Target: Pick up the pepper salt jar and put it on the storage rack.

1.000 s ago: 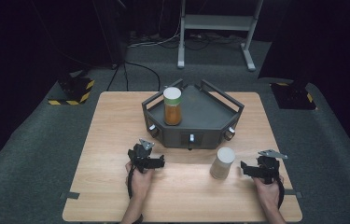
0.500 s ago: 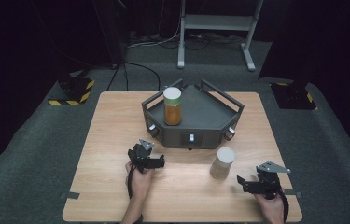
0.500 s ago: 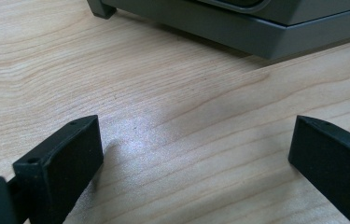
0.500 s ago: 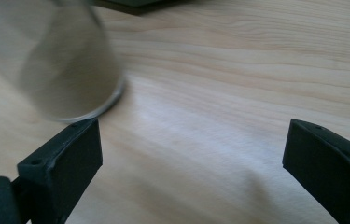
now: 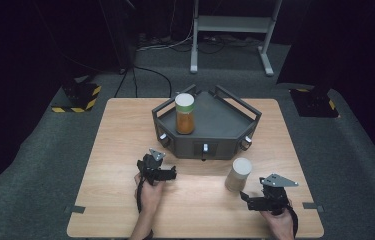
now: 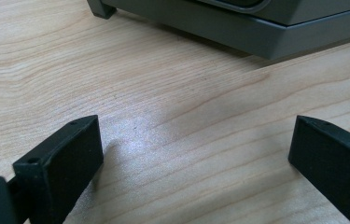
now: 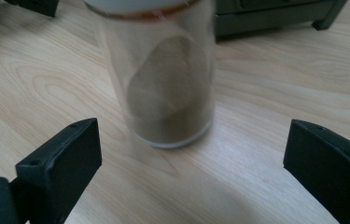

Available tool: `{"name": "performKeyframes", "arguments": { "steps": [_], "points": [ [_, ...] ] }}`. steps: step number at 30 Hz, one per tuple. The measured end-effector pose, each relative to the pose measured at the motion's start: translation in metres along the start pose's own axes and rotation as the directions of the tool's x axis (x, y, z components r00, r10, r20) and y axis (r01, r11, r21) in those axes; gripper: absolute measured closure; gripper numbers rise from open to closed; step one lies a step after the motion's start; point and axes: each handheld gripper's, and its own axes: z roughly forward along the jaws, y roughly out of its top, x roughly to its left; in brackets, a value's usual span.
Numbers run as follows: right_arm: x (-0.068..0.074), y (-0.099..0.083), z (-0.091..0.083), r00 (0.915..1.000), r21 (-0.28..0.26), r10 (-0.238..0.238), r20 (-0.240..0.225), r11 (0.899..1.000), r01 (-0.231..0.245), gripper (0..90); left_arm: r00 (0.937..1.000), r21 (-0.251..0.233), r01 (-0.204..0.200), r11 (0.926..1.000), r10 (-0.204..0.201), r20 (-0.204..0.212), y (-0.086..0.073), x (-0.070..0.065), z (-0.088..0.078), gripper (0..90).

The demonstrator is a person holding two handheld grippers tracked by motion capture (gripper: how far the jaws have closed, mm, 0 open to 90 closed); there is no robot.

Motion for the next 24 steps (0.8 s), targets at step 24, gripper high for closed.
{"name": "performKeyframes", "arguments": {
  "steps": [24],
  "points": [
    [0.012, 0.021, 0.021, 1.0, -0.029, -0.004, 0.004, 1.0, 0.005, 6.6, 1.0, 0.001, -0.001, 1.0, 0.001, -0.001, 0.0, 0.0, 0.0, 2.9]
  ]
}}
